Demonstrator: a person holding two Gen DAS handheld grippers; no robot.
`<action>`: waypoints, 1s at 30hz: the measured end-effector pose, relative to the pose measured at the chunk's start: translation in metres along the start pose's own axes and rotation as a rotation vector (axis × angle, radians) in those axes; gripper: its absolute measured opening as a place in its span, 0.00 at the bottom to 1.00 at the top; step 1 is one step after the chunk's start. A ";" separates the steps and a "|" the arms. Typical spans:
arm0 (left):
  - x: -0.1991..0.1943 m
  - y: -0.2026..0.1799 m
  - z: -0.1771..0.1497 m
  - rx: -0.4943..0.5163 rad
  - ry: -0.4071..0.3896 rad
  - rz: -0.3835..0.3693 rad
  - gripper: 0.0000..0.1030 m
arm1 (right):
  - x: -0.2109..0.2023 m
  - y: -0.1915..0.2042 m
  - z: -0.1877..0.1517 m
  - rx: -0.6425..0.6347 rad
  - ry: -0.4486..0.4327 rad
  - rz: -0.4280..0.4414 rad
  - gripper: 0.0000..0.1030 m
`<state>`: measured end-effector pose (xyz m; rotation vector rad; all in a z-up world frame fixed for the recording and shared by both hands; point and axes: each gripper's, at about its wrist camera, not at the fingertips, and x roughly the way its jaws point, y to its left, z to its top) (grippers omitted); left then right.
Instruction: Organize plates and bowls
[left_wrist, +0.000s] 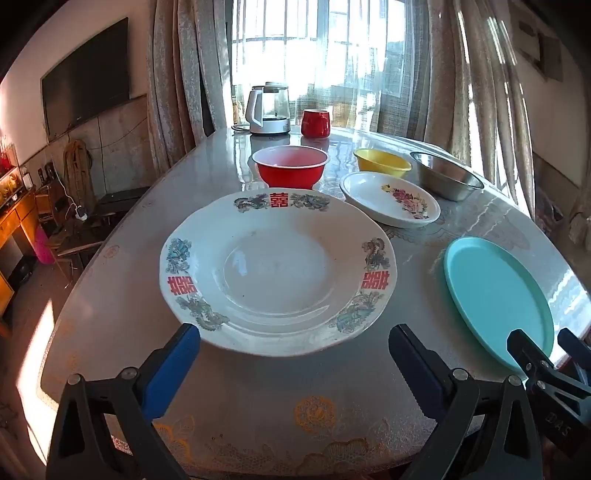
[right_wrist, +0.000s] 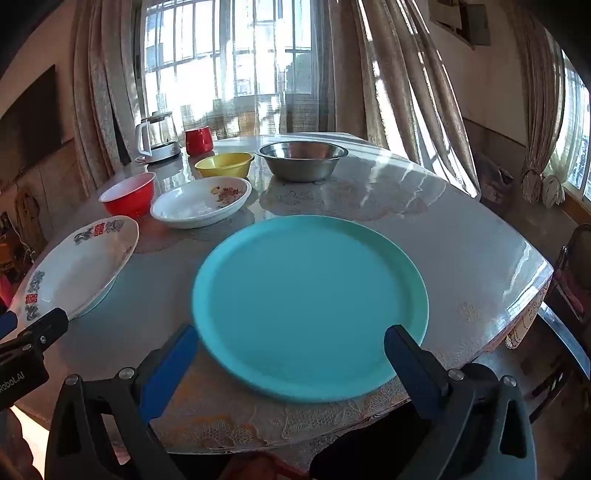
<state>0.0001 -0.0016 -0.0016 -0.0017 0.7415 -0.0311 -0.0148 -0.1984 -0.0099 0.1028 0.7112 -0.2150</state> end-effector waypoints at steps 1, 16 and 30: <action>0.000 -0.002 -0.001 0.008 0.003 0.000 1.00 | -0.001 -0.001 -0.001 0.008 0.005 0.008 1.00; 0.006 -0.001 -0.001 0.004 0.038 -0.009 1.00 | 0.002 0.005 -0.004 -0.019 0.021 0.041 1.00; 0.003 -0.003 -0.001 0.014 0.022 -0.011 1.00 | 0.002 0.002 -0.005 -0.010 0.023 0.044 1.00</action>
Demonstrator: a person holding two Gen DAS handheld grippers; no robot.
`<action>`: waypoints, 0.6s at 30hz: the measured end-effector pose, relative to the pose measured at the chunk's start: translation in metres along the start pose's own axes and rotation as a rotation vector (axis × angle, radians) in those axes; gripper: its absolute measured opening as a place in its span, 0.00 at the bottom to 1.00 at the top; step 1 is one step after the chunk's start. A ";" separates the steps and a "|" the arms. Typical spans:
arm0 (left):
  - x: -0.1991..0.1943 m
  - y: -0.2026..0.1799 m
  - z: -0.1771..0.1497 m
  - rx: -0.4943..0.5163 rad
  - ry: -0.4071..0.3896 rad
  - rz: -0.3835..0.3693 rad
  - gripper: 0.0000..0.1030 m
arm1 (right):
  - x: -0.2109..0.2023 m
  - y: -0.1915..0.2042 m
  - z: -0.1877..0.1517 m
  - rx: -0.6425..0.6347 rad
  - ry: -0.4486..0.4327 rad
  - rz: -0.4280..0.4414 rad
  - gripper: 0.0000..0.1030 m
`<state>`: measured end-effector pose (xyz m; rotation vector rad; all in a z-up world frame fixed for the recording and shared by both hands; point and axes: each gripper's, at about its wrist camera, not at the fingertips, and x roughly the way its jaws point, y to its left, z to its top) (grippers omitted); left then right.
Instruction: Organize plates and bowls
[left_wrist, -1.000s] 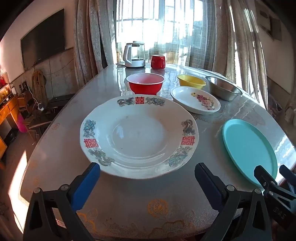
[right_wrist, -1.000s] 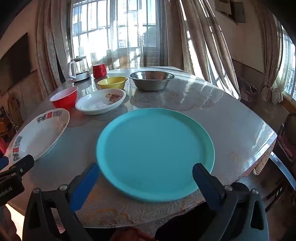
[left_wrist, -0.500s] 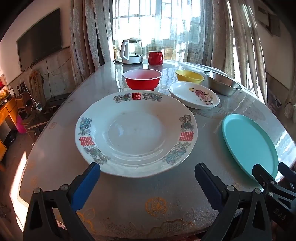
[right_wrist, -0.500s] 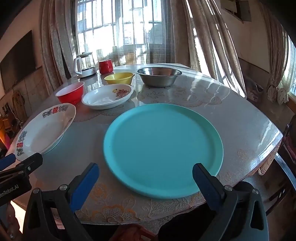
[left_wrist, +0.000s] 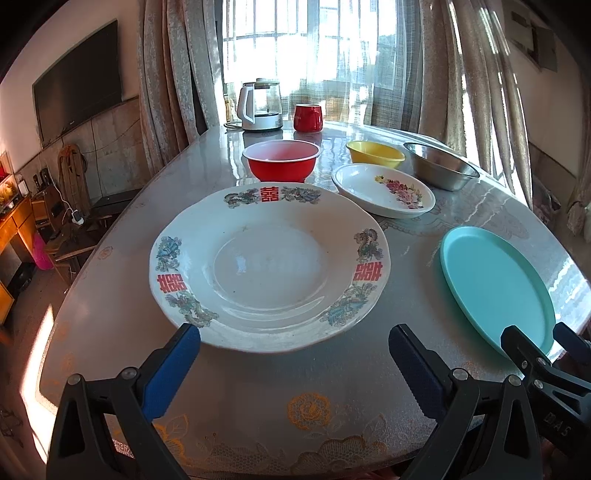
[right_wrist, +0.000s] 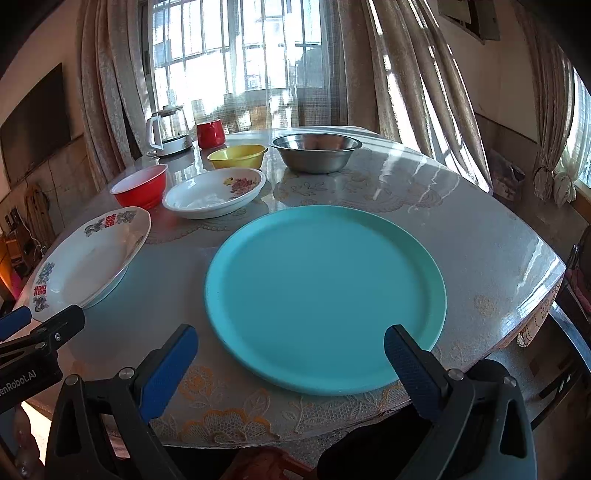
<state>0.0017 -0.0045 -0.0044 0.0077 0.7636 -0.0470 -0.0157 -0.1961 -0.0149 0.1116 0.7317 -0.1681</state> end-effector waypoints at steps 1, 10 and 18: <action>0.000 0.000 0.000 0.002 -0.001 0.002 1.00 | 0.000 0.000 0.000 0.000 0.002 -0.001 1.00; -0.004 -0.005 -0.001 0.022 -0.021 0.007 1.00 | 0.000 -0.003 -0.001 0.008 -0.006 -0.008 1.00; -0.007 -0.008 -0.003 0.040 -0.029 0.008 1.00 | 0.000 -0.004 -0.001 0.012 -0.007 -0.008 1.00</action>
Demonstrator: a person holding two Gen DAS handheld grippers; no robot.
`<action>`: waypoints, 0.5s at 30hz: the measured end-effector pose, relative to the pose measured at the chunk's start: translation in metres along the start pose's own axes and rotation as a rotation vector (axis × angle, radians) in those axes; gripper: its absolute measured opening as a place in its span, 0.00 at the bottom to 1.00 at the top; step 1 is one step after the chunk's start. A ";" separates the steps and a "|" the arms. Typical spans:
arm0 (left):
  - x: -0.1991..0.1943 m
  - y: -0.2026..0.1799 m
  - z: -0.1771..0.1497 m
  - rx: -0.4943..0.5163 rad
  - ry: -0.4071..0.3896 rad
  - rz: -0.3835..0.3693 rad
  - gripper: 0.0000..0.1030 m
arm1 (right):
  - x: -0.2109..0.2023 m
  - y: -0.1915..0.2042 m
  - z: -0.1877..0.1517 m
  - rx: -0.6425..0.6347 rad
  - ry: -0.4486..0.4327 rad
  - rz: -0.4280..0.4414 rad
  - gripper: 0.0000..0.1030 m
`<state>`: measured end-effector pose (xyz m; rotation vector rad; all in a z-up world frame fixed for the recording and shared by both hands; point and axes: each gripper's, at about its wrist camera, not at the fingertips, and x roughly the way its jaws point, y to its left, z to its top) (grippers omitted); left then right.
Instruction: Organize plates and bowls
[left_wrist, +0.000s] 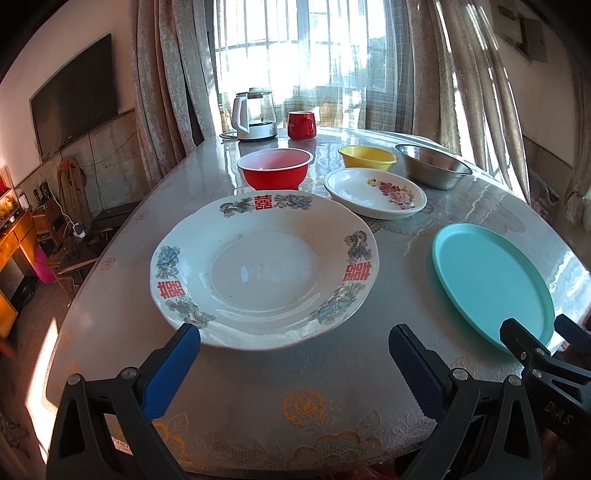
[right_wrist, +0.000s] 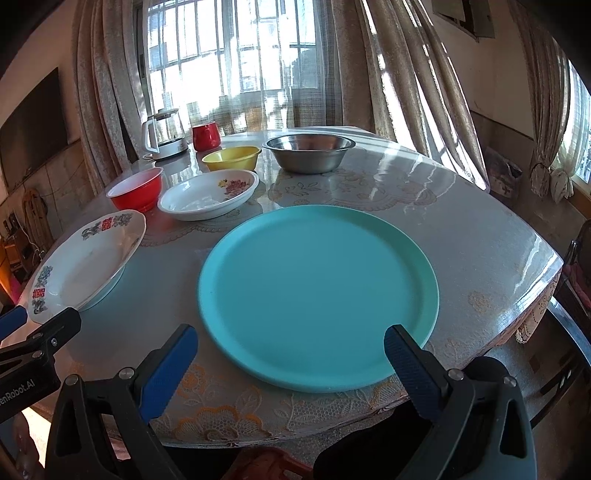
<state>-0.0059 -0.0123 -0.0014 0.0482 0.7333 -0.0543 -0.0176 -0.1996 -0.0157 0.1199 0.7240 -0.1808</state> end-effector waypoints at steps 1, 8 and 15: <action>-0.001 -0.001 0.000 0.002 -0.001 0.001 1.00 | 0.000 0.000 0.000 0.000 0.001 0.001 1.00; -0.002 -0.001 0.000 0.003 -0.004 0.006 1.00 | 0.000 0.000 -0.001 0.001 -0.004 0.002 1.00; -0.002 0.000 -0.001 0.001 -0.003 0.002 1.00 | -0.001 0.002 -0.002 -0.003 -0.009 0.002 1.00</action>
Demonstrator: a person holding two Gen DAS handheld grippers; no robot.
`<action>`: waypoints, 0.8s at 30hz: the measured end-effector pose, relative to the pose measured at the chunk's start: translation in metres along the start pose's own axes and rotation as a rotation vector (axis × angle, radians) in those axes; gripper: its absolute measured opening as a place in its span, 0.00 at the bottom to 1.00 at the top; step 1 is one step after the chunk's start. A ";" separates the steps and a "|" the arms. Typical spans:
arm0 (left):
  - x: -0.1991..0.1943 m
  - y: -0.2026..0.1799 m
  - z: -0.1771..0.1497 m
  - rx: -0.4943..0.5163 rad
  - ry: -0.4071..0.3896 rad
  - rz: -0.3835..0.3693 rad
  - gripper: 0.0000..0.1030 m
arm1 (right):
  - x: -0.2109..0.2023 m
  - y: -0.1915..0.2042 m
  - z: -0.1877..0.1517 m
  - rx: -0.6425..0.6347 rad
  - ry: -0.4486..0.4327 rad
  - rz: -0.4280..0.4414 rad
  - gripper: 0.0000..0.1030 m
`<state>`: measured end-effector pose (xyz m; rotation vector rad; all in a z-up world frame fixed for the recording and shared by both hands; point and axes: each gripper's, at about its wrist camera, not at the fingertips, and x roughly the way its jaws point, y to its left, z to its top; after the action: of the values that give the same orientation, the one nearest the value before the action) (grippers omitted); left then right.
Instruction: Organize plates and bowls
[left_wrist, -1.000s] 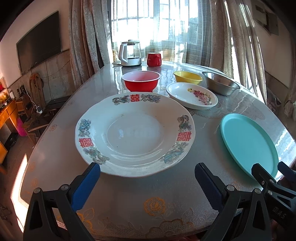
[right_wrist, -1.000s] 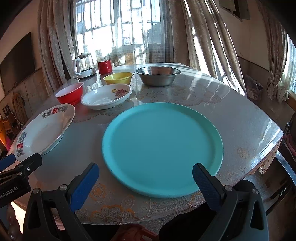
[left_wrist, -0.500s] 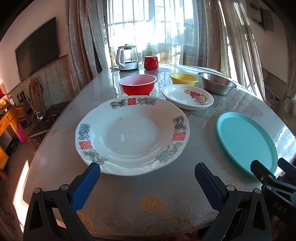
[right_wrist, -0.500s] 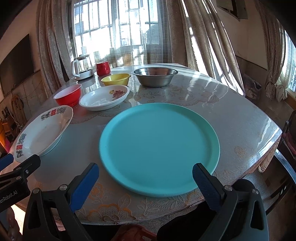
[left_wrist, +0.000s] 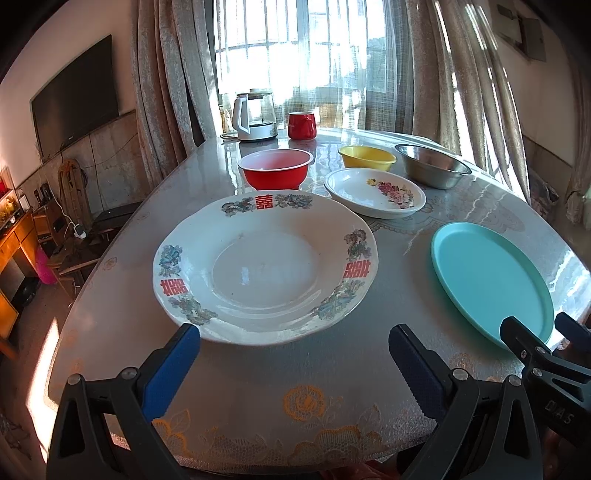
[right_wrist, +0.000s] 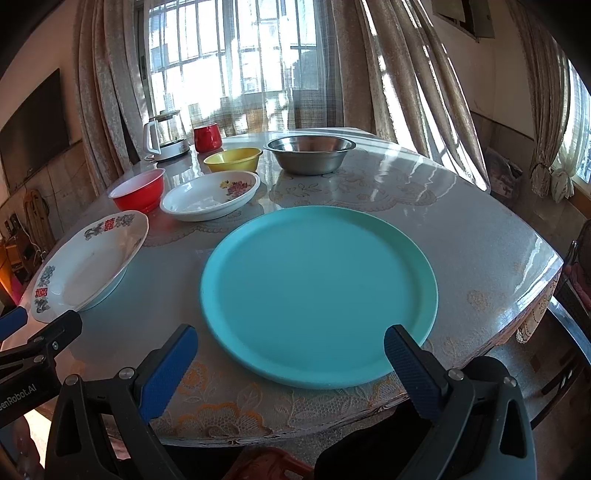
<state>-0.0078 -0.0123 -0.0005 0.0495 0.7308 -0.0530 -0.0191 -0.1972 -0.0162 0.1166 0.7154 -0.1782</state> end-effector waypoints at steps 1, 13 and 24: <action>0.000 0.000 0.000 0.000 0.001 -0.001 1.00 | 0.000 0.000 0.000 -0.002 0.000 0.000 1.00; -0.002 0.001 -0.002 -0.002 -0.004 -0.003 1.00 | -0.002 0.001 -0.001 -0.003 0.000 0.002 1.00; -0.002 0.000 -0.002 -0.001 -0.002 0.000 1.00 | -0.004 -0.002 -0.001 0.009 -0.001 0.000 1.00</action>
<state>-0.0110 -0.0120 -0.0009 0.0487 0.7289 -0.0527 -0.0232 -0.1987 -0.0144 0.1248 0.7136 -0.1810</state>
